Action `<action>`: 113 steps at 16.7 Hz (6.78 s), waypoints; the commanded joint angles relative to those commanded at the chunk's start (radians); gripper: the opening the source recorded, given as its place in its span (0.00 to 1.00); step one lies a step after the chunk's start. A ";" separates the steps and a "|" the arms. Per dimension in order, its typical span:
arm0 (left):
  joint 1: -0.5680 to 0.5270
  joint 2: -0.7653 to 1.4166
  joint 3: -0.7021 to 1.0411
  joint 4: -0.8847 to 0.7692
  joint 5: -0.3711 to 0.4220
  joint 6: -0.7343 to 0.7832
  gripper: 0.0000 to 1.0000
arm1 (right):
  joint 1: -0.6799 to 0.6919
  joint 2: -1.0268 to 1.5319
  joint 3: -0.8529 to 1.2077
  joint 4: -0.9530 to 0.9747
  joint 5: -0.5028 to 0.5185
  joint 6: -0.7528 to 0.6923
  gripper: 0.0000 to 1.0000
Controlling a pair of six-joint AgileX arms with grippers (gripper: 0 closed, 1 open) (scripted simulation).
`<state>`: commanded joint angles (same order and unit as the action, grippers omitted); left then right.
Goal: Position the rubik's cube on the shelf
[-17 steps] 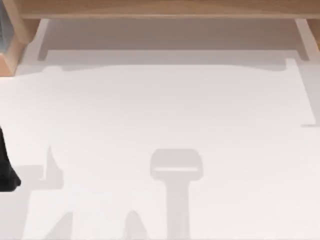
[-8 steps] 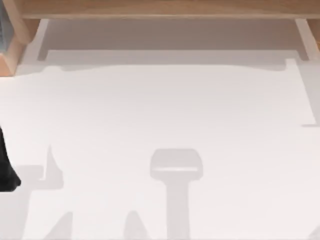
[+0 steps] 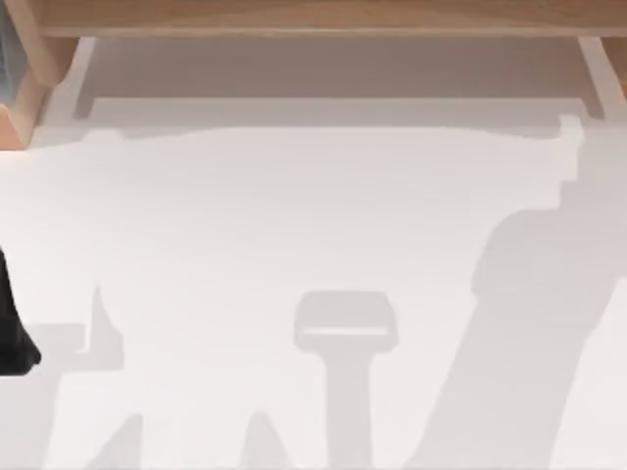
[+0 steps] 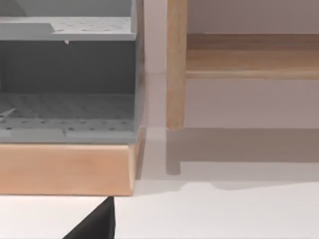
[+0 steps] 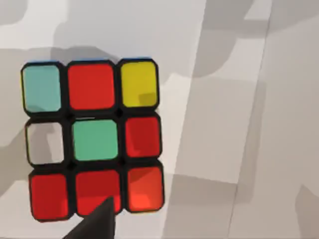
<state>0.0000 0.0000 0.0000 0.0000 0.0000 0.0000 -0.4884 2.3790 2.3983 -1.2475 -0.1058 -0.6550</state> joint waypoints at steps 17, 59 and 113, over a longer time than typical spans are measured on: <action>0.000 0.000 0.000 0.000 0.000 0.000 1.00 | 0.096 0.135 -0.040 0.002 -0.001 0.059 1.00; 0.000 0.000 0.000 0.000 0.000 0.000 1.00 | 0.076 0.123 0.124 -0.170 0.005 0.110 0.00; 0.000 0.000 0.000 0.000 0.000 0.000 1.00 | 0.822 -0.356 -1.621 2.699 0.468 0.594 0.00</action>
<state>0.0000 0.0000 0.0000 0.0000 0.0000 0.0000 0.3339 2.0226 0.7776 1.4519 0.3627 -0.0605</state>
